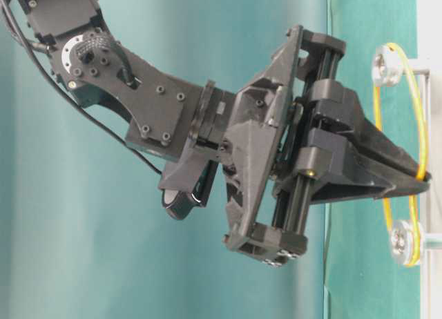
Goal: Hook the rubber onto the shaft.
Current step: 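Lower the band over the left pulley and open the right gripper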
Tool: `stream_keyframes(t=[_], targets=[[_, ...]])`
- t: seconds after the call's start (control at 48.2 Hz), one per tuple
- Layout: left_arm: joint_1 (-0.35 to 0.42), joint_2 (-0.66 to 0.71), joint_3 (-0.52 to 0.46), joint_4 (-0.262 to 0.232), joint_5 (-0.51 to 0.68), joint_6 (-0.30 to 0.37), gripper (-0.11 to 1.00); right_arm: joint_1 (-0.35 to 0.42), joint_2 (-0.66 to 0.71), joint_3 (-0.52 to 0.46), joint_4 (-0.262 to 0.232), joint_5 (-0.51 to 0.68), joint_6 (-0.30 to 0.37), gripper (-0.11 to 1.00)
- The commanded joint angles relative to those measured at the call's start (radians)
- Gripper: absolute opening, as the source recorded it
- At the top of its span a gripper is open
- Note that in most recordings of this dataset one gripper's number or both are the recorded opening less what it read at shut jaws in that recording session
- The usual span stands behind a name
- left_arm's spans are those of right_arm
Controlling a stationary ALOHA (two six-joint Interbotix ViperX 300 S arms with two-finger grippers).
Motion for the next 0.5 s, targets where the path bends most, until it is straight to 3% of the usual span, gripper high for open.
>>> stream_keyframes(t=[0.0,0.124,0.373,0.415,0.477], targets=[[-0.003,0.006,-0.031,0.003,-0.006,0.000,0.02,-0.003,-0.048,-0.008,-0.005,-0.003,-0.002,0.07],[-0.003,0.005,-0.031,0.003,-0.008,0.000,0.02,-0.005,-0.048,-0.008,-0.008,0.000,-0.003,0.16],[-0.003,0.005,-0.031,0.003,-0.008,0.000,0.02,-0.003,-0.049,-0.009,-0.031,0.003,-0.002,0.85],[-0.002,0.005,-0.031,0.003,-0.006,0.000,0.02,-0.005,-0.051,-0.009,-0.034,0.003,-0.002,0.93],[-0.002,0.006,-0.031,0.003,-0.006,0.000,0.02,-0.005,-0.051,-0.009,-0.037,0.003,-0.002,0.94]])
